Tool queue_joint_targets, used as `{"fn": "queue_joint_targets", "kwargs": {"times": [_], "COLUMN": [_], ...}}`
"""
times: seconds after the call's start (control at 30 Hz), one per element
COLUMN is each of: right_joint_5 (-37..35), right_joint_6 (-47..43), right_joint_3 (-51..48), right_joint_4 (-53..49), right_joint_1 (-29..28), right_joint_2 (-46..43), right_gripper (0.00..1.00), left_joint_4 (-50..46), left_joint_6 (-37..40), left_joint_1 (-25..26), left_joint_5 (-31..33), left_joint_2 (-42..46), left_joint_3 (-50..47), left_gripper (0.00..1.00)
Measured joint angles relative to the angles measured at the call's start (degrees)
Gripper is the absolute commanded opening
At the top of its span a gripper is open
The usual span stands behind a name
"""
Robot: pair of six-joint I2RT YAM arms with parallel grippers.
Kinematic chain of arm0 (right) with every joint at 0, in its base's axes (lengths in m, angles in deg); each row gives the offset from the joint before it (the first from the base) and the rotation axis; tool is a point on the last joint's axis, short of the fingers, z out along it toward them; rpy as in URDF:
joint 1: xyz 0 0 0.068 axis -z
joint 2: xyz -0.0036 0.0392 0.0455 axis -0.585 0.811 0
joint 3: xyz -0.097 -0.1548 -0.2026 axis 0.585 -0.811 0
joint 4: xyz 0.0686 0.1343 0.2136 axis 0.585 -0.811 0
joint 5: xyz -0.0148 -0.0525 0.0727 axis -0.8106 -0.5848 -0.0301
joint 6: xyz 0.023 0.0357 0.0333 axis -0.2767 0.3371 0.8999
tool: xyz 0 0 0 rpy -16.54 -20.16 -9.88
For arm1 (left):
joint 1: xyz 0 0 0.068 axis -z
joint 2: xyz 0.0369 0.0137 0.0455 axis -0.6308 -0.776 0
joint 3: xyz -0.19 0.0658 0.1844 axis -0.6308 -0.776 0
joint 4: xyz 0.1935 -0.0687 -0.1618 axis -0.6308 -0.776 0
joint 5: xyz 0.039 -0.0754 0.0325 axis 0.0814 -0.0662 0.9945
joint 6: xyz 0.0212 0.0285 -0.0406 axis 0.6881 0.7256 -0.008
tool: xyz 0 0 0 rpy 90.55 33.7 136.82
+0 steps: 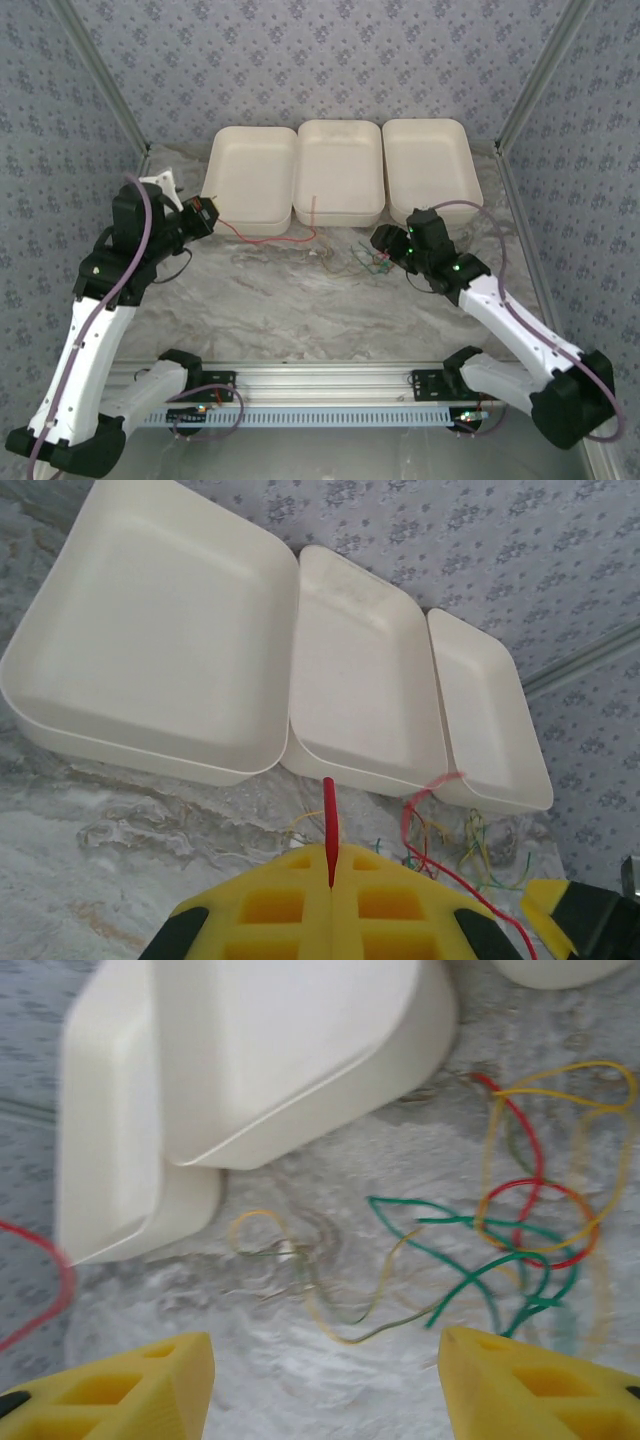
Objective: Untangle the cables
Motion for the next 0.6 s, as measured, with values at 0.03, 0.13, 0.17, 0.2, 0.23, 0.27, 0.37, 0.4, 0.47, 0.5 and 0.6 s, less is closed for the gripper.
{"fn": "queue_joint_targets", "kwargs": {"times": [0.03, 0.13, 0.17, 0.2, 0.23, 0.27, 0.37, 0.4, 0.47, 0.5, 0.6], "right_joint_5": [-0.59, -1.51, -1.68, -1.9, -2.16, -2.38, -2.93, -2.93, -2.93, -2.95, -2.95], "right_joint_6": [0.55, 0.9, 0.57, -0.31, -1.05, -1.73, -4.2, -4.98, -6.32, -6.86, -8.0], "right_joint_3": [0.11, 0.31, 0.39, 0.74, 1.31, 1.95, 3.8, 4.11, 4.48, 4.63, 5.09], "right_joint_4": [0.0, 1.75, 2.58, 3.15, 3.34, 3.41, 4.07, 4.61, 5.6, 6.12, 7.28], "right_joint_1": [-1.68, -6.38, -7.41, -8.76, -9.73, -10.43, -11.82, -12.15, -12.66, -12.96, -13.7], "right_joint_2": [-1.44, -3.02, -2.91, -2.56, -1.97, -1.36, 0.92, 1.66, 3.26, 4.17, 6.58], "right_gripper": [0.65, 0.7, 0.71, 0.72, 0.73, 0.74, 0.75, 0.75, 0.76, 0.76, 0.76], "left_joint_4": [0.81, 2.91, 3.34, 3.65, 3.87, 4.0, 4.81, 4.9, 4.92, 4.87, 4.87], "left_joint_6": [-0.24, -0.87, -1.05, -1.18, -1.33, -1.42, -1.53, -1.68, -1.73, -1.73, -1.73], "left_joint_1": [0.0, 0.0, 0.0, 0.0, 0.0, 0.0, 0.0, 0.0, 0.0, 0.0, 0.0], "left_joint_5": [-0.7, -2.86, -3.48, -4.2, -4.7, -5.22, -6.67, -7.13, -7.69, -7.93, -8.37], "left_joint_2": [0.35, 0.55, 0.55, 0.55, 0.55, 0.55, 0.55, 0.55, 0.55, 0.55, 0.59], "left_joint_3": [-0.81, -2.43, -2.78, -3.06, -3.23, -3.3, -3.32, -3.32, -3.37, -3.41, -3.72], "left_gripper": [0.0, 0.0, 0.0, 0.0, 0.0, 0.0, 0.0, 0.0, 0.0, 0.0, 0.0]}}
